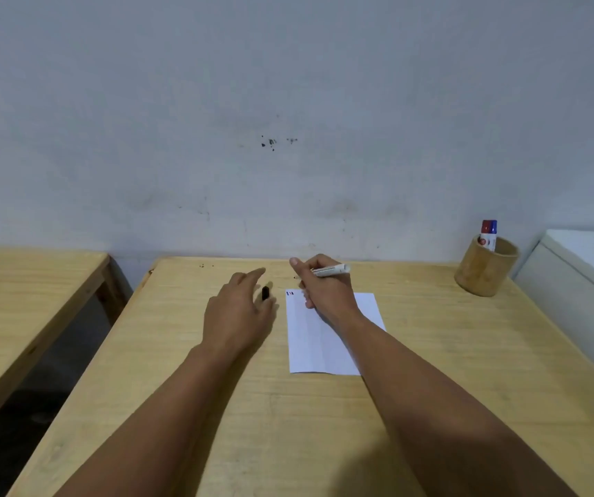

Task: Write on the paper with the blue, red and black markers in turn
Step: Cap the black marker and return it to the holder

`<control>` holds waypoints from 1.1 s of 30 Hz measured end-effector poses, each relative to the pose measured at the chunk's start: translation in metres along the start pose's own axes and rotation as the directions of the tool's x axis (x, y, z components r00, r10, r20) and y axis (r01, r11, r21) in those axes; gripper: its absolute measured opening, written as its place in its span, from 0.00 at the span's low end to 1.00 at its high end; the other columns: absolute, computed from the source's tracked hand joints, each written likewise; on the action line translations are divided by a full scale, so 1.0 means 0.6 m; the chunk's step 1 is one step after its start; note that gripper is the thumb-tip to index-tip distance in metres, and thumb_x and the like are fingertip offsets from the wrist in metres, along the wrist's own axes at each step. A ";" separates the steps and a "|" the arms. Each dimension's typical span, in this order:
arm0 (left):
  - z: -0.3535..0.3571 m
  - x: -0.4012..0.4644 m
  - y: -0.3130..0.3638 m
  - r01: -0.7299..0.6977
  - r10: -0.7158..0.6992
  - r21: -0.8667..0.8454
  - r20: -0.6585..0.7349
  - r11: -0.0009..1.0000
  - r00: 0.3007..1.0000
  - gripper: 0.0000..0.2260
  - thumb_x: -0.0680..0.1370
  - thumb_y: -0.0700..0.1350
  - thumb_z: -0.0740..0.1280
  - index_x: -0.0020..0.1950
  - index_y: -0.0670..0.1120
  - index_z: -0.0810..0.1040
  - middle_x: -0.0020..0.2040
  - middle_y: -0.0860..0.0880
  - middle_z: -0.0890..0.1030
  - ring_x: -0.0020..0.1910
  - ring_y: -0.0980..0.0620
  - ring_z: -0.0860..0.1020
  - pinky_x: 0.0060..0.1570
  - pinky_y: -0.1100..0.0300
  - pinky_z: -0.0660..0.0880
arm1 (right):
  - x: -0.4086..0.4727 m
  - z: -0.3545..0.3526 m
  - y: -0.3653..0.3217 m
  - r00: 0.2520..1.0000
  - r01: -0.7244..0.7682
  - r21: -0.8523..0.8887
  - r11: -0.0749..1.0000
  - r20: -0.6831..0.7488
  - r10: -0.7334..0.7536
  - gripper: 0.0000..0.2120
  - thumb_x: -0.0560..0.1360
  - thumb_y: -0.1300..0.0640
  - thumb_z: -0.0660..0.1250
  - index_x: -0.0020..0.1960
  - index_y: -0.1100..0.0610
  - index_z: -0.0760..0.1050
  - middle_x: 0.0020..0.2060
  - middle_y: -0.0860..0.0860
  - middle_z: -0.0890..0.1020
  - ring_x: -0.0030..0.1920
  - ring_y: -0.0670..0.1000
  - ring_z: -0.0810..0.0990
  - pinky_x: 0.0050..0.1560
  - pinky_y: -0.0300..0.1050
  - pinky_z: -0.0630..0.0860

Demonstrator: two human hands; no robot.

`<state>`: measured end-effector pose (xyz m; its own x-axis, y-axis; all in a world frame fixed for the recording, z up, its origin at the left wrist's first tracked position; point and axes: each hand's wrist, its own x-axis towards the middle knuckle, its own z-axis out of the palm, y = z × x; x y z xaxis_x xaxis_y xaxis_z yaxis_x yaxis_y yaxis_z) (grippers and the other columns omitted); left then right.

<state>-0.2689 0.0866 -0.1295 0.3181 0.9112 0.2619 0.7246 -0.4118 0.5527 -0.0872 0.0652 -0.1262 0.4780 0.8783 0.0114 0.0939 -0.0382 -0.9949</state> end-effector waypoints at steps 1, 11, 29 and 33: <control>0.005 0.012 -0.002 -0.005 0.004 0.034 0.013 0.999 1.000 0.21 0.79 0.54 0.68 0.72 0.55 0.76 0.68 0.53 0.79 0.63 0.48 0.79 0.57 0.47 0.77 | -0.003 -0.004 -0.010 1.000 0.023 -0.001 1.000 -0.018 -0.023 0.24 0.74 0.38 0.79 0.39 0.57 0.75 0.29 0.50 0.77 0.31 0.51 0.74 0.33 0.45 0.72; -0.017 0.050 0.022 0.218 -0.226 -0.377 0.024 0.900 0.974 0.06 0.77 0.46 0.73 0.53 0.52 0.85 0.44 0.55 0.88 0.51 0.51 0.85 0.51 0.55 0.78 | -0.045 -0.100 -0.081 0.956 0.291 -0.072 0.954 0.002 -0.292 0.16 0.84 0.70 0.62 0.63 0.54 0.82 0.51 0.54 0.89 0.52 0.50 0.90 0.43 0.38 0.82; -0.155 0.020 0.259 0.138 -0.107 -0.819 0.094 0.557 0.990 0.04 0.80 0.42 0.72 0.50 0.48 0.87 0.52 0.44 0.88 0.47 0.51 0.84 0.56 0.54 0.79 | -0.143 -0.161 -0.181 0.946 0.323 -0.159 0.933 0.048 -0.319 0.05 0.80 0.55 0.75 0.55 0.46 0.84 0.44 0.46 0.84 0.29 0.40 0.82 0.32 0.36 0.76; -0.150 0.014 0.279 0.105 -0.070 -0.787 0.078 0.608 0.994 0.05 0.80 0.41 0.71 0.52 0.44 0.87 0.47 0.46 0.87 0.42 0.52 0.82 0.53 0.54 0.79 | -0.149 -0.176 -0.191 0.942 0.336 -0.178 0.925 0.035 -0.335 0.05 0.80 0.56 0.75 0.53 0.46 0.84 0.43 0.45 0.83 0.28 0.40 0.82 0.31 0.32 0.74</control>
<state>-0.1999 0.0241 0.0366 0.3133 0.9361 0.1596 -0.0074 -0.1657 0.9861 -0.0483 -0.0595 -0.0027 0.3882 0.8563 0.3406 0.4027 0.1748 -0.8985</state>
